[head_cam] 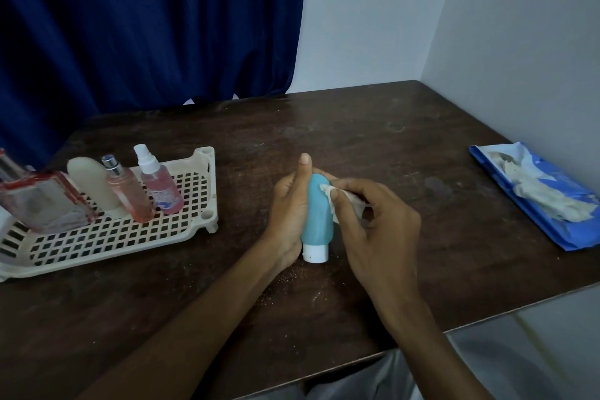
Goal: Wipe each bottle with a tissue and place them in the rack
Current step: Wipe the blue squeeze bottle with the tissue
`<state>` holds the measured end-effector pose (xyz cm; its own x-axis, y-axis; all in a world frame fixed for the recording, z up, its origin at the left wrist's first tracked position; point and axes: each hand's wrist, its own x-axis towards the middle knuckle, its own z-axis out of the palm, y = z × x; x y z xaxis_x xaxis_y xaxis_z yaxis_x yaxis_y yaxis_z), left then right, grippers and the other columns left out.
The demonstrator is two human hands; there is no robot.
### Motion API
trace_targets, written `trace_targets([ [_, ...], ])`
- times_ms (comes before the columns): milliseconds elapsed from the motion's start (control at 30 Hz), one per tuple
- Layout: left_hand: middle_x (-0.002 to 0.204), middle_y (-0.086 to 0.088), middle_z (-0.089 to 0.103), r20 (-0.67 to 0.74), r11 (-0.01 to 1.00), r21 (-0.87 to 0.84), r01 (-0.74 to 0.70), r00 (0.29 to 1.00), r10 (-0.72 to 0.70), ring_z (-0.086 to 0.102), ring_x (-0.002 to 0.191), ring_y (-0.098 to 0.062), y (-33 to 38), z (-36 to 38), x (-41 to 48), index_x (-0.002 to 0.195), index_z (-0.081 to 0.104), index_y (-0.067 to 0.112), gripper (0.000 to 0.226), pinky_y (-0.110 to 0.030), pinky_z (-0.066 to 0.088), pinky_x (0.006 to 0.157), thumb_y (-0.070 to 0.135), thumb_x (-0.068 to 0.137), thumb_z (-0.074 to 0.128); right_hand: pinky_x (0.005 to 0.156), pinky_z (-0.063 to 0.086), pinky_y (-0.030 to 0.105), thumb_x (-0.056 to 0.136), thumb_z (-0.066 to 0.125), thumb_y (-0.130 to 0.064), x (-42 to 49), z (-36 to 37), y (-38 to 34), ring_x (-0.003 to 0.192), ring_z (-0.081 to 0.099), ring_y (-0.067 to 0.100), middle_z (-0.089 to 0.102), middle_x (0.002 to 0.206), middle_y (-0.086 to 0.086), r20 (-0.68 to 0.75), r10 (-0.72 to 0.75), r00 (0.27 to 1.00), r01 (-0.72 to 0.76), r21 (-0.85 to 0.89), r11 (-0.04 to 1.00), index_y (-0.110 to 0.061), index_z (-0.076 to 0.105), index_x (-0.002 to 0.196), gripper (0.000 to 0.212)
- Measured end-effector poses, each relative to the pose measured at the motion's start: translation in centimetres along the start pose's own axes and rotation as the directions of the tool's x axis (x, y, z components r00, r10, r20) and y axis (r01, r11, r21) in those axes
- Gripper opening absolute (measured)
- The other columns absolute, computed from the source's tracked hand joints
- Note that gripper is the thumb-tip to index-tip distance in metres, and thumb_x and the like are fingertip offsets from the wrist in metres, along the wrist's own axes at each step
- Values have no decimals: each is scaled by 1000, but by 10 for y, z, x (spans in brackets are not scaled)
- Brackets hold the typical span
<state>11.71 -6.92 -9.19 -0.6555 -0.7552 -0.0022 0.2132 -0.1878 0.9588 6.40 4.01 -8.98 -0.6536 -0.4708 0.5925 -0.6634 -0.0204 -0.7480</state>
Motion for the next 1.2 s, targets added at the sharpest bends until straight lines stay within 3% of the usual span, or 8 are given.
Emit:
trace_targets([
  [300, 62, -2, 65, -144, 999, -7, -37, 989, 36, 59, 56, -9, -1, -1, 4, 59, 65, 14, 57, -26, 48, 60, 47, 101, 45, 74, 49, 11, 86, 76, -13, -39, -7, 4, 87, 66, -3, 69, 94, -18, 57, -63, 996, 66, -45, 997, -19, 77, 98, 13],
  [433, 63, -7, 59, -87, 985, 2, -171, 982, 170, 55, 55, -13, -5, 4, -2, 80, 58, 4, 55, -25, 46, 53, 47, 103, 35, 78, 52, 17, 85, 77, -7, -41, -5, 4, 90, 67, 3, 70, 97, -11, 28, -117, 993, 118, -72, 990, -15, 76, 99, 17],
  [533, 76, -11, 57, 5, 980, -6, -199, 980, 199, 53, 59, -14, -8, 6, -5, 95, 54, 6, 56, -26, 47, 52, 60, 95, 41, 80, 54, 22, 84, 77, -4, -43, -3, 7, 91, 67, 8, 71, 98, -5, -3, -179, 984, 177, -148, 973, -11, 76, 100, 17],
  [700, 87, -8, 56, 85, 990, 38, -132, 988, 129, 53, 66, -12, -12, 8, -4, 94, 50, 11, 61, -29, 48, 61, 71, 79, 48, 82, 51, 18, 86, 71, -10, -38, -4, 12, 89, 66, 10, 70, 99, -3, -17, -239, 971, 230, -219, 948, -12, 75, 100, 15],
  [900, 88, -5, 57, 155, 995, 6, -102, 983, 100, 54, 71, -12, -10, 7, -5, 105, 56, 10, 48, -32, 49, 73, 55, 90, 48, 80, 49, 16, 87, 69, -8, -30, -6, 10, 87, 64, 12, 70, 97, -1, -9, -286, 958, 274, -255, 927, -9, 75, 99, 13],
  [1100, 93, -7, 64, 269, 992, -104, 69, 963, -38, 61, 72, -14, -11, 8, -8, 132, 58, 13, 48, -30, 54, 71, 44, 101, 38, 79, 49, 15, 85, 72, -11, -27, 0, 5, 87, 65, 11, 71, 98, -3, -21, -269, 963, 256, -246, 935, -12, 76, 98, 14],
  [1200, 93, -9, 65, 258, 970, -204, 132, 963, -77, 61, 74, -17, -9, 7, -7, 134, 57, 11, 51, -34, 53, 73, 42, 102, 33, 79, 51, 16, 85, 74, -9, -26, 1, 1, 89, 67, 8, 72, 98, -6, -27, -224, 974, 216, -165, 962, -13, 77, 100, 15],
])
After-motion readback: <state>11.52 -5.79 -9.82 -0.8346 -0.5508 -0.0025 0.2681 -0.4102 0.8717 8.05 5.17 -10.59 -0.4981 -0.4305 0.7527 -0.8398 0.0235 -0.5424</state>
